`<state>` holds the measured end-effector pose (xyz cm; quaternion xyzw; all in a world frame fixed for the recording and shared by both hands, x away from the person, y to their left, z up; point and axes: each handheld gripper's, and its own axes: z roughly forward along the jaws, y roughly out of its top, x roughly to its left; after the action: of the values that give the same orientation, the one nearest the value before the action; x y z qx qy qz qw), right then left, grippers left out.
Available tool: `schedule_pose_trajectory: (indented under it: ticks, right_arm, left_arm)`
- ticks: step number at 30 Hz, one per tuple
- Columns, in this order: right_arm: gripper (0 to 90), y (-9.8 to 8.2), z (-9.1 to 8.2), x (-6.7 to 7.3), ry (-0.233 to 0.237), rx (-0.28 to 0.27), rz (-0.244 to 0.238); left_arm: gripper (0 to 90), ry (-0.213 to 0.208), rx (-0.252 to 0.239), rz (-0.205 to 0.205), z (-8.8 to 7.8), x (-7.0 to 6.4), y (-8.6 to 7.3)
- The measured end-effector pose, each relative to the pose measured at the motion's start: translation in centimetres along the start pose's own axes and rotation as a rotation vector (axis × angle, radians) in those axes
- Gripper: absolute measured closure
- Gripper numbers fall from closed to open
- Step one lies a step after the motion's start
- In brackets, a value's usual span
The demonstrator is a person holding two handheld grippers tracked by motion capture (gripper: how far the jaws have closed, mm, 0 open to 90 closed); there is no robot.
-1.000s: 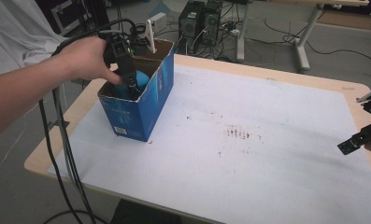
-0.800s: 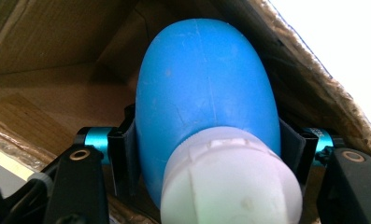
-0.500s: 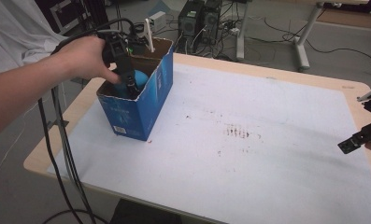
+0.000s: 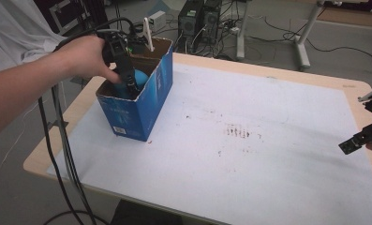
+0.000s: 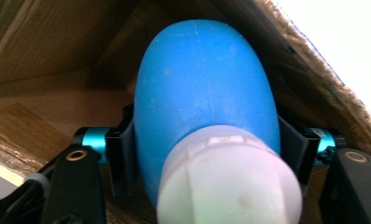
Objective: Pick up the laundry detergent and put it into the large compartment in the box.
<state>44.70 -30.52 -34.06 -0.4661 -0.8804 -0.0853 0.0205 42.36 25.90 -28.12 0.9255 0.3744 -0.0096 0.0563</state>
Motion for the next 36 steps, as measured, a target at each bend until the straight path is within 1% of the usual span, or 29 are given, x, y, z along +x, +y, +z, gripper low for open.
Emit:
schedule_pose_trajectory:
  ticks: [17, 24, 28, 29, 33, 36]
  right_arm:
    - [13.1, 0.07, -0.01, 0.1, 0.0, 0.0, -0.002]
    - [13.1, 0.1, -0.02, 0.1, -0.001, -0.001, -0.003]
    - [13.1, 0.12, 0.0, 0.1, -0.002, -0.001, -0.005]
    - [13.1, 0.11, 0.0, 0.11, -0.002, -0.001, -0.005]
    - [13.1, 0.08, -0.03, 0.1, -0.001, -0.004, -0.003]
    - [13.1, 0.0, -0.08, 0.04, 0.001, -0.004, -0.005]
  left_arm:
    - [33.8, -0.005, 0.015, -0.004, 0.08, 0.09, -0.13]
    - [33.8, -0.012, 0.013, -0.008, 0.06, 0.15, -0.21]
    - [30.6, -0.014, 0.015, -0.012, 0.13, 0.16, -0.22]
    - [28.1, -0.014, 0.016, -0.012, 0.11, 0.17, -0.21]
    - [24.7, -0.016, -0.001, -0.021, -0.09, 0.15, -0.1]
    - [22.0, -0.005, 0.001, -0.015, -0.41, 0.04, 0.03]
